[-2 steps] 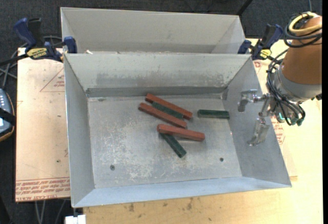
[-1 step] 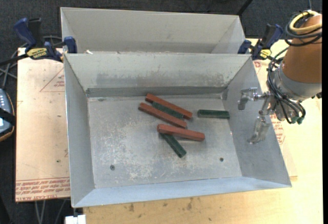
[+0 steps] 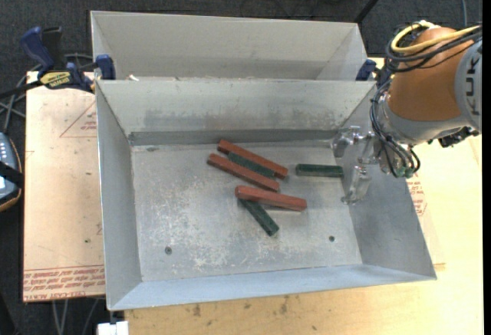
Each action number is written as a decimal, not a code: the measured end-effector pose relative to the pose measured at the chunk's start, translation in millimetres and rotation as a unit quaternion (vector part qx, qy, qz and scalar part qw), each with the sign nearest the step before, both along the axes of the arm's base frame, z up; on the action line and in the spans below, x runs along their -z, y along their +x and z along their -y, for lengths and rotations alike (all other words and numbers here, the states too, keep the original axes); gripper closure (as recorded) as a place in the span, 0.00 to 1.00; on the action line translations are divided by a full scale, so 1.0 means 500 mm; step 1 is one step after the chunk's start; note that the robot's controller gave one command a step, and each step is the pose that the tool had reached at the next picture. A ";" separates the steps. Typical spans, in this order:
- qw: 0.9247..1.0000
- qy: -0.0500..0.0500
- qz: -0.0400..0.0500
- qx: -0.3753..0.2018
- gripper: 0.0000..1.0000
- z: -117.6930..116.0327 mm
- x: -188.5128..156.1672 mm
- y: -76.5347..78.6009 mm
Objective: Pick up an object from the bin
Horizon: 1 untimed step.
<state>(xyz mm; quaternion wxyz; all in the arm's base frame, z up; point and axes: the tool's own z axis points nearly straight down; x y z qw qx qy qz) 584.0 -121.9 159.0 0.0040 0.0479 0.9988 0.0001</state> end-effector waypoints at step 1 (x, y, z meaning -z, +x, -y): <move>0.998 0.000 -0.004 -0.060 0.00 -0.025 0.013 0.063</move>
Offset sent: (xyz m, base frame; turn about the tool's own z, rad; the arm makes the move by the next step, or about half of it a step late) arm 0.0539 0.0240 0.0010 -0.1295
